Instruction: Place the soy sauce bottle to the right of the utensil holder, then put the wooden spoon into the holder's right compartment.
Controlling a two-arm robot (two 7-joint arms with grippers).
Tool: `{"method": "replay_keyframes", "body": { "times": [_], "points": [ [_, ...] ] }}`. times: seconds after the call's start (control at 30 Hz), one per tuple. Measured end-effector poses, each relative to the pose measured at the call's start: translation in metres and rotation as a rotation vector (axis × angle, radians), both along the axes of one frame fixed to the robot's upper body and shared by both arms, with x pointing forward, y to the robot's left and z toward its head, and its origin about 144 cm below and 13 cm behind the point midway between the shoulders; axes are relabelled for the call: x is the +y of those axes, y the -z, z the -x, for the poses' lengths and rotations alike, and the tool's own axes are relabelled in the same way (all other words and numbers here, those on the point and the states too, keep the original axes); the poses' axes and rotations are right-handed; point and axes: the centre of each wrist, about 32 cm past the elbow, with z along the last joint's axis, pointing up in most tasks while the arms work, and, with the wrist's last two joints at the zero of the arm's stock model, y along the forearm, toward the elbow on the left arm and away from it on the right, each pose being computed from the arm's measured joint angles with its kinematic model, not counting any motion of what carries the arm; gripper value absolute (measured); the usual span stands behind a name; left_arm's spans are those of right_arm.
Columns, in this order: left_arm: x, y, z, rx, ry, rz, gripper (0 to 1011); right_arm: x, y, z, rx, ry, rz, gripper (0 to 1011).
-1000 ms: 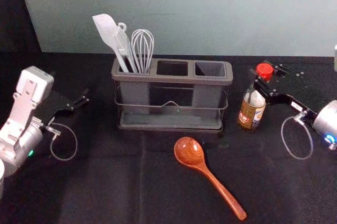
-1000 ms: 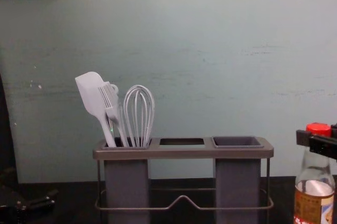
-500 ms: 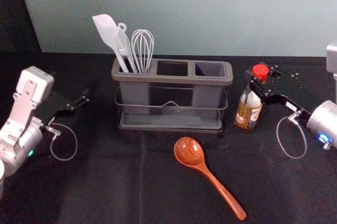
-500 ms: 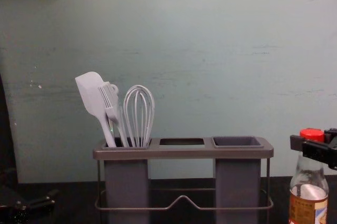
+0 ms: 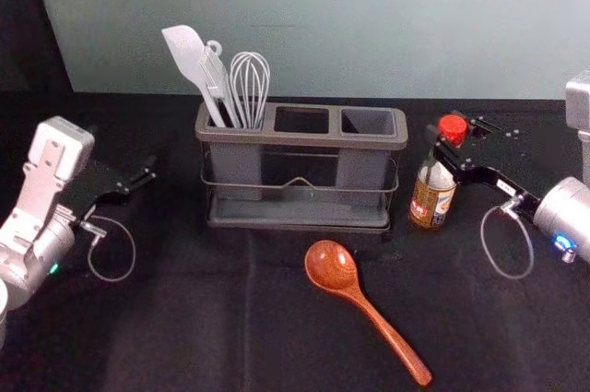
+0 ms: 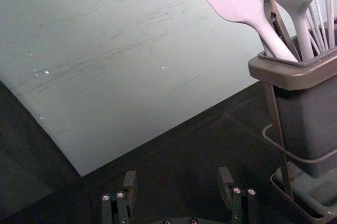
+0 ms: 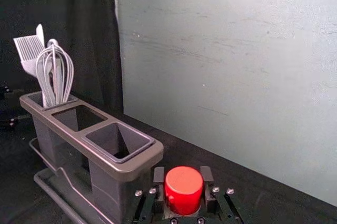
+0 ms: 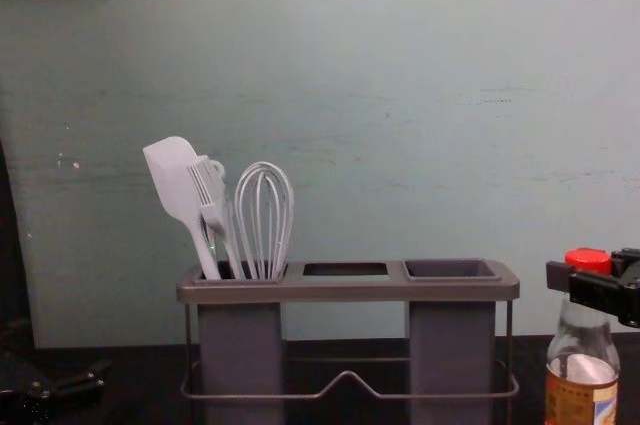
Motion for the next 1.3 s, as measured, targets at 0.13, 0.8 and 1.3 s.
{"method": "replay_keyframes", "body": {
  "times": [0.13,0.8,1.3],
  "points": [
    [0.000,0.000,0.000,0.000,0.000,0.000,1005,0.000,0.000,0.000,-0.001,0.000,0.000,517],
    [0.000,0.000,0.000,0.000,0.000,0.000,1005,-0.003,-0.013,0.010,-0.057,-0.017,0.043,1004],
    [0.000,0.000,0.000,0.000,0.000,0.000,1005,-0.010,-0.045,0.033,-0.117,-0.034,0.026,1004]
  ]
}}
